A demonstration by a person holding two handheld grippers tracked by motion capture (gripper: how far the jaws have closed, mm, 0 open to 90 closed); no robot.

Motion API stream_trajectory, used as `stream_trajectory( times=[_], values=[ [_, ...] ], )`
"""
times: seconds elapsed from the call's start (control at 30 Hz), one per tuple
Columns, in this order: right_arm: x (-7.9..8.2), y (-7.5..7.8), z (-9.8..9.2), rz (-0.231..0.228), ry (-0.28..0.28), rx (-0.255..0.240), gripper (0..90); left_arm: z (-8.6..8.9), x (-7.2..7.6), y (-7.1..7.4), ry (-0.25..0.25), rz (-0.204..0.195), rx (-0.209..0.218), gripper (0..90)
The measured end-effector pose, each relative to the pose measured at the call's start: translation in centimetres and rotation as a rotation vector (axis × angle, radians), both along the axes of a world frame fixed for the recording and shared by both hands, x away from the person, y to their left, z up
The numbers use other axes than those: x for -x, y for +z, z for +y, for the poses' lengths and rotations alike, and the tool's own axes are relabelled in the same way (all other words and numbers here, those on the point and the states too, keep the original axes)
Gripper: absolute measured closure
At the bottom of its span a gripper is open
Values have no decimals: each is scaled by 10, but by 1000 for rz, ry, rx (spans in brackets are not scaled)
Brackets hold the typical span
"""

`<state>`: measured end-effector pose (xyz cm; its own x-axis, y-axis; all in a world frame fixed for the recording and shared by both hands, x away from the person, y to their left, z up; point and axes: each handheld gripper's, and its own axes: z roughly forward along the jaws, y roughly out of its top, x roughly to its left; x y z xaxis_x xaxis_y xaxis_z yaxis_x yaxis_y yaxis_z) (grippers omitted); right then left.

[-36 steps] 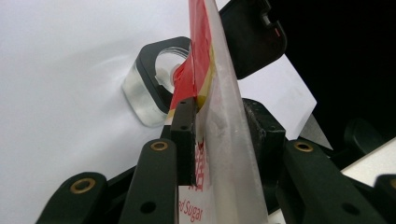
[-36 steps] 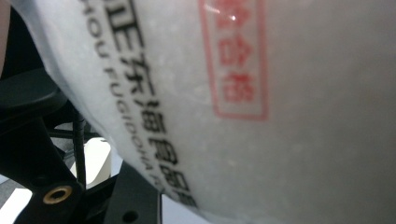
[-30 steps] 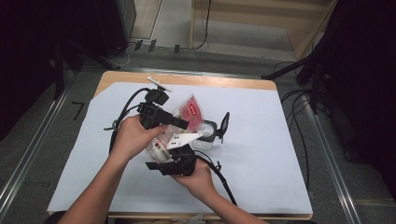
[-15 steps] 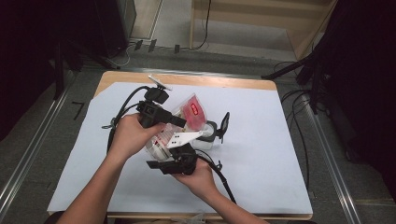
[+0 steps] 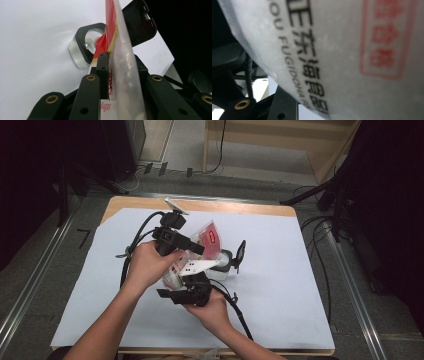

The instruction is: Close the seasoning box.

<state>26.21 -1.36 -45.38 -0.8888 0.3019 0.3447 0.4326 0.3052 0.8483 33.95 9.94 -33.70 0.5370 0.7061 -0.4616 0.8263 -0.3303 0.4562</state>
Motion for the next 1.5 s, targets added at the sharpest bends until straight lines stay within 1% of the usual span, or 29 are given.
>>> stream_trajectory(
  times=[0.03,0.1,0.17,0.27,0.33,0.4,0.43,0.47,0.53,0.57,0.67,0.73,0.77,0.8,0.9,0.93,0.97,1.0,1.03,1.2,1.23,1.33,1.5],
  values=[
    [-1,1,0,7,1,-11,600,-1,-2,1,-20,-1,-21,747],
    [-2,3,-1,21,-3,-27,600,-4,-4,3,-22,9,-30,748],
    [-3,4,-2,28,-7,-40,600,-7,-7,6,-37,15,-53,749],
    [-3,6,-3,31,-8,-38,599,-6,-9,7,-48,27,-53,754],
    [-3,7,-3,25,-11,-36,595,-7,-10,7,-39,28,-44,761],
    [-3,8,-3,10,-17,-24,582,-8,-10,7,-32,30,-35,763],
    [-2,8,-2,0,-21,-17,586,-8,-10,7,-32,36,-35,764],
    [-1,9,-2,-5,-20,-11,593,-7,-10,7,-39,37,-40,764],
    [0,9,-2,-11,-18,-6,600,-7,-11,7,-40,44,-36,766],
    [0,9,-2,-10,-17,-4,602,-6,-13,7,-47,52,-33,766],
    [-1,11,-1,0,-21,2,603,-6,-15,6,-42,52,-27,769],
    [-2,11,-1,3,-21,3,604,-6,-15,7,-45,53,-35,774],
    [-2,11,-1,4,-20,6,604,-7,-16,8,-56,52,-41,775],
    [-3,12,-1,2,-19,9,604,-7,-16,8,-49,53,-37,776],
    [-4,13,-2,3,-11,9,604,-7,-19,8,-65,54,-41,780],
    [-4,13,-2,-4,-11,9,608,-9,-19,9,-53,59,-33,780],
    [-3,13,-2,-17,-11,18,609,-8,-20,9,-70,57,-45,781],
    [-3,14,-2,-30,-11,26,610,-9,-20,10,-69,61,-49,781],
    [-3,14,-2,-31,-9,24,611,-9,-20,10,-66,60,-49,781],
    [-4,14,-2,-25,-14,25,612,-10,-22,9,-71,64,-49,779],
    [-4,14,-2,-24,-14,26,612,-10,-21,9,-61,66,-45,779],
    [-4,14,-2,-14,-13,31,611,-9,-22,7,-73,66,-51,778],
    [-4,13,-1,-12,-12,35,611,-9,-23,7,-65,73,-51,777]
  ],
)
